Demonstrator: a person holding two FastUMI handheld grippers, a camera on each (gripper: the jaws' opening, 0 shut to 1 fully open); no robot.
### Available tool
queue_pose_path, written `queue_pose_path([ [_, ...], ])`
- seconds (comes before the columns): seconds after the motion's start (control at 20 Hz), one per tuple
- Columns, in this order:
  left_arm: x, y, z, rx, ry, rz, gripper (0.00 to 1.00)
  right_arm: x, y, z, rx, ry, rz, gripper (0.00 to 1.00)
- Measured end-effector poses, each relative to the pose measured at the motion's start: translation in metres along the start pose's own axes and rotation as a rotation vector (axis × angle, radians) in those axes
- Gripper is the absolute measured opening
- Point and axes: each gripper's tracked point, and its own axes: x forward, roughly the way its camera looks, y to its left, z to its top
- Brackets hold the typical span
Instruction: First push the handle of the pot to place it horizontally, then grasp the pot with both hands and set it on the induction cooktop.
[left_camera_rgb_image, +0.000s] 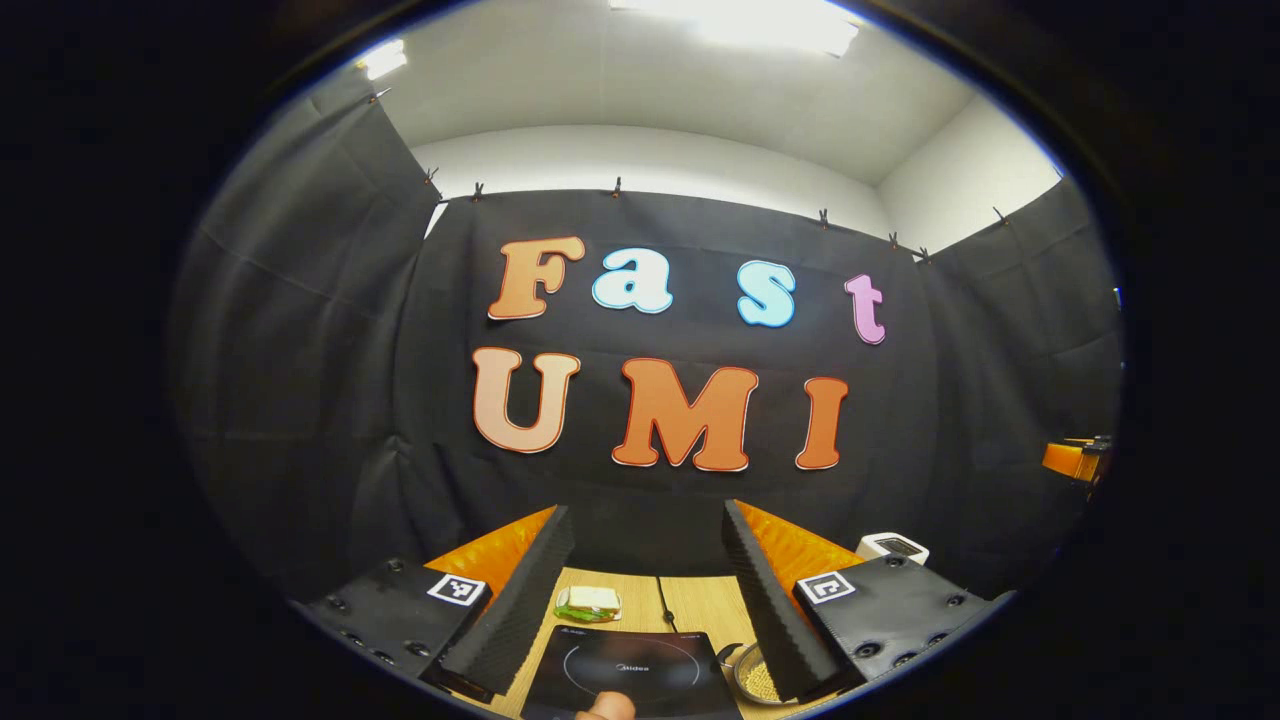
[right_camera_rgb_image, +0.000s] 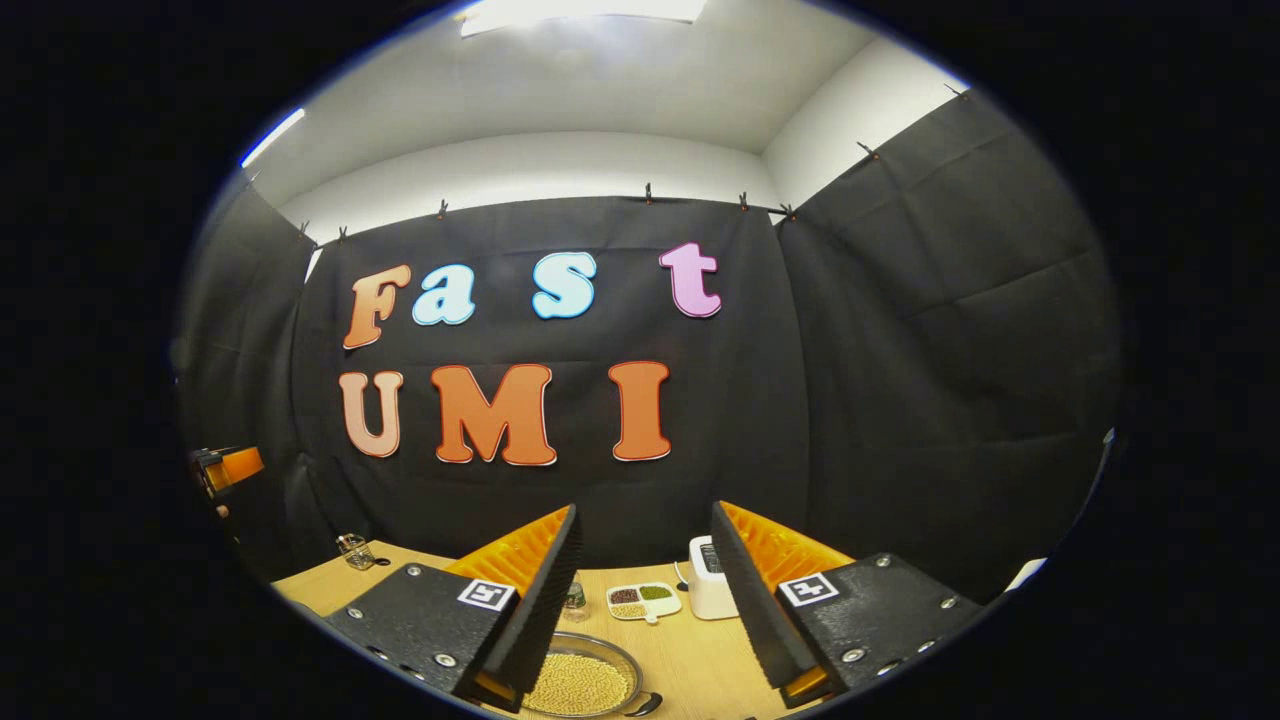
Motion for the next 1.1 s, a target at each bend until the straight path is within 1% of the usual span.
queue_pose_path([
  [0.05,-0.001,0.000,0.000,0.001,-0.001,0.000,0.98,0.000,0.002,-0.001,-0.001,0.003,0.009,0.78],
  [0.1,-0.002,0.001,0.000,0.002,-0.002,0.001,0.99,-0.001,0.003,-0.002,-0.003,0.007,0.017,0.67],
  [0.25,-0.005,0.004,0.001,0.004,-0.003,0.011,0.99,-0.002,0.007,-0.008,-0.019,0.021,0.030,0.61],
  [0.3,-0.006,0.006,0.001,0.003,-0.001,0.012,0.99,-0.002,0.008,-0.010,-0.021,0.025,0.032,0.56],
  [0.35,-0.007,0.008,0.001,0.004,-0.003,0.016,0.99,-0.003,0.009,-0.013,-0.024,0.032,0.035,0.58],
  [0.4,-0.008,0.010,0.002,0.007,-0.006,0.023,0.99,-0.003,0.010,-0.016,-0.028,0.040,0.038,0.50],
  [0.45,-0.009,0.011,0.004,0.009,-0.009,0.027,0.99,-0.003,0.011,-0.020,-0.031,0.051,0.041,0.47],
  [0.6,-0.012,0.010,0.004,0.013,-0.010,0.020,0.99,-0.004,0.013,-0.029,-0.040,0.073,0.044,0.36],
  [0.65,-0.014,0.010,0.004,0.013,-0.010,0.016,0.99,-0.004,0.015,-0.034,-0.044,0.083,0.047,0.34],
  [0.7,-0.016,0.010,0.004,0.014,-0.013,0.015,0.99,-0.004,0.017,-0.039,-0.042,0.096,0.055,0.29],
  [0.85,-0.017,0.014,0.007,0.017,-0.021,0.022,0.99,-0.005,0.031,-0.058,0.007,0.146,0.100,0.20],
  [0.9,-0.018,0.015,0.006,0.017,-0.021,0.025,0.98,-0.004,0.032,-0.063,0.016,0.159,0.101,0.12],
  [0.95,-0.019,0.016,0.006,0.017,-0.019,0.026,0.98,-0.002,0.028,-0.070,0.018,0.171,0.094,0.14],
  [1.0,-0.019,0.017,0.006,0.017,-0.018,0.027,0.98,-0.001,0.025,-0.077,0.017,0.183,0.082,0.09],
  [1.05,-0.020,0.018,0.005,0.017,-0.016,0.027,0.97,0.000,0.022,-0.084,0.015,0.195,0.071,0.07],
  [1.1,-0.020,0.019,0.005,0.018,-0.016,0.029,0.99,0.002,0.019,-0.091,0.009,0.207,0.060,0.02],
])
